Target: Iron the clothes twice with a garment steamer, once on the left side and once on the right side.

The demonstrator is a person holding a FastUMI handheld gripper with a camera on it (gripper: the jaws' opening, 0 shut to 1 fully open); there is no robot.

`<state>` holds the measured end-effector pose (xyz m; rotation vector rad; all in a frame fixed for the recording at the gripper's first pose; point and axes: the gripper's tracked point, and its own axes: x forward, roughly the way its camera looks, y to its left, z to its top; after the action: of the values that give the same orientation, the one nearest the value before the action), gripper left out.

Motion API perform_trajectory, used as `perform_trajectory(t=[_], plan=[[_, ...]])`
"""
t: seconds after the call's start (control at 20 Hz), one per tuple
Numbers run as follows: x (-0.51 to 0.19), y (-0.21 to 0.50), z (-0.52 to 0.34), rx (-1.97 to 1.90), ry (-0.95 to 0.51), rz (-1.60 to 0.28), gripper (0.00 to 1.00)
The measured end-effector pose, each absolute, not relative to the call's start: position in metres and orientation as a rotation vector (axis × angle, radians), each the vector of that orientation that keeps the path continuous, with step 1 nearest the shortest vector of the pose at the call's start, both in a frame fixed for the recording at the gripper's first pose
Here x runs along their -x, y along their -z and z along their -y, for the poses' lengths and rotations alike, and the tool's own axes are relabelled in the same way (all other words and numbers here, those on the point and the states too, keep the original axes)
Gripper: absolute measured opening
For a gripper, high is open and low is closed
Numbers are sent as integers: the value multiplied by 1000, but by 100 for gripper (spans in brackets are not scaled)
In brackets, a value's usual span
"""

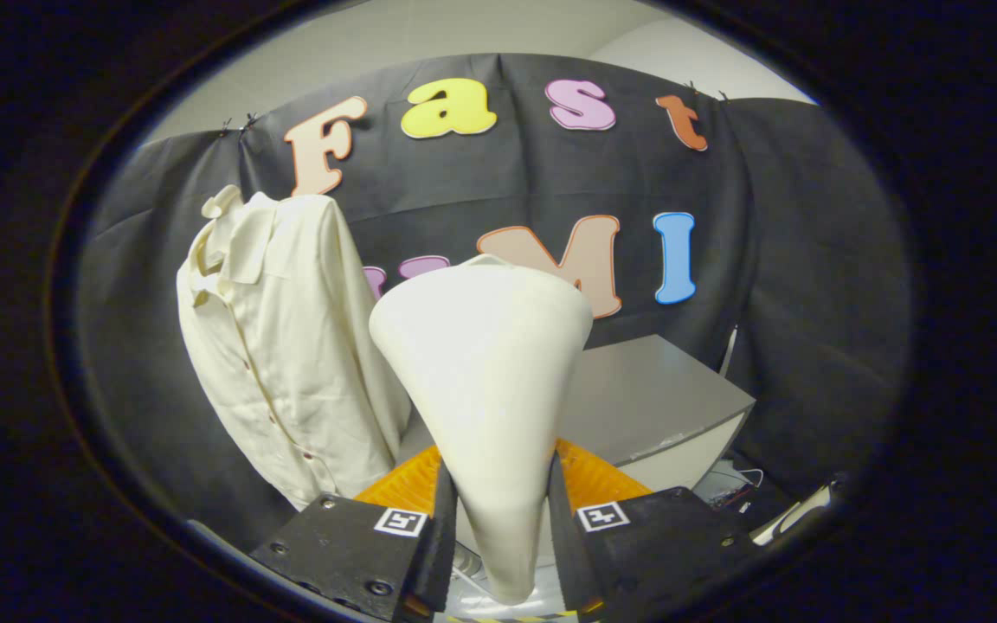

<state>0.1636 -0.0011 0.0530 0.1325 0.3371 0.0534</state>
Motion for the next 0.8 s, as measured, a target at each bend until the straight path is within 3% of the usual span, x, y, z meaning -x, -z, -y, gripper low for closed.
perform_trajectory(t=[0.8], plan=[[-155, -58, -264, -113, -251, -352, 49]])
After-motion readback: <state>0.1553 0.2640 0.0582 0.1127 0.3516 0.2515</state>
